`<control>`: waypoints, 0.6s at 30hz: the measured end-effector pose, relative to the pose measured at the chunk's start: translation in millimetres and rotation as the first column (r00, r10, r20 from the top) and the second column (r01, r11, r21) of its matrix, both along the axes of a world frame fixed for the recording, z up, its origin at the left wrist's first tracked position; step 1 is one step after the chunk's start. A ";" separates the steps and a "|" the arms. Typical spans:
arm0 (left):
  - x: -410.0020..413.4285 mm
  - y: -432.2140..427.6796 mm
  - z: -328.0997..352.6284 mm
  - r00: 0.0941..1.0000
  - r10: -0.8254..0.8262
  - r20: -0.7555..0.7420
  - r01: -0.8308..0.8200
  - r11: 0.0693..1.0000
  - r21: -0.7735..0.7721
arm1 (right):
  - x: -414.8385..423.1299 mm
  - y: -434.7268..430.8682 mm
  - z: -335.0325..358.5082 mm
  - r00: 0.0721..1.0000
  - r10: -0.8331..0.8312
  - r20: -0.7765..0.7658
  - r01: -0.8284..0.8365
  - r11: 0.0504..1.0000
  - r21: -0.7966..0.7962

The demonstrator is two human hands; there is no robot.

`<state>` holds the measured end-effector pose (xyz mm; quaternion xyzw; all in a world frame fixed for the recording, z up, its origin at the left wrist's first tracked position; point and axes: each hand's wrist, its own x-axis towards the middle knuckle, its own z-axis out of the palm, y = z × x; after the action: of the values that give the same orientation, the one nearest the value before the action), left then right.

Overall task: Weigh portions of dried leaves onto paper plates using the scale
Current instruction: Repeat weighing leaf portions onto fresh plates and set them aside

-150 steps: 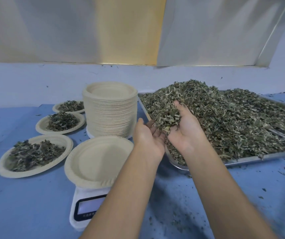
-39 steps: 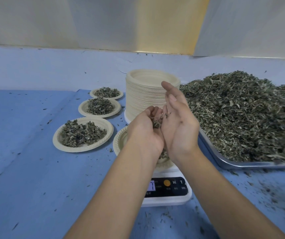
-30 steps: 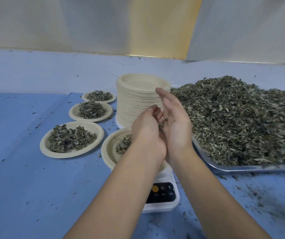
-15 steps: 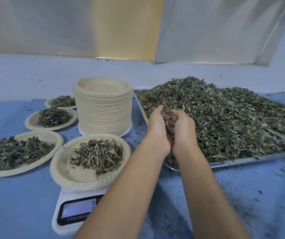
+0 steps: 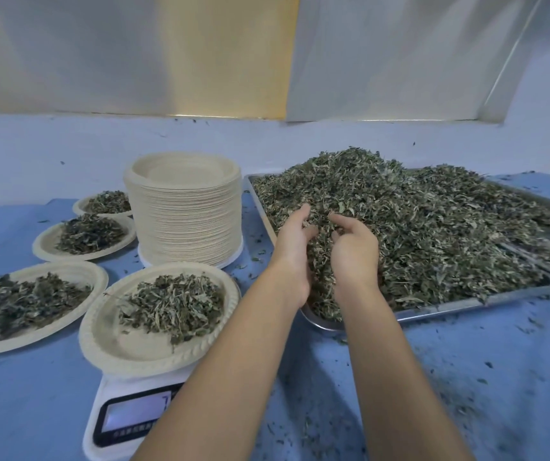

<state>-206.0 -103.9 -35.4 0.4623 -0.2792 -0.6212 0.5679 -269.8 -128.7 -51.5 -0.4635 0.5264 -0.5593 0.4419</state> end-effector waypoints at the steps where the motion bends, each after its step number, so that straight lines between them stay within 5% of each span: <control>1: 0.9 -0.3 0.1 1.000 0.019 0.011 -0.019 1.000 -0.004 | -1.1 -0.7 -1.5 0.999 -0.003 -0.032 0.003 1.000 -0.003; 8: 2.8 1.4 -5.0 0.999 0.038 0.017 -0.037 0.998 -0.040 | -2.2 1.0 -7.3 0.964 -0.090 -0.250 0.064 0.992 -0.111; 18: 4.9 2.6 -6.6 0.994 0.076 -0.079 -0.079 0.996 -0.034 | 7.0 5.4 -7.1 0.972 -0.027 -0.235 -0.015 0.985 -0.173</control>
<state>-201.1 -101.3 -42.0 0.4377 -0.2503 -0.6106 0.6106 -262.8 -123.3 -58.6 -0.5620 0.5258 -0.5453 0.3322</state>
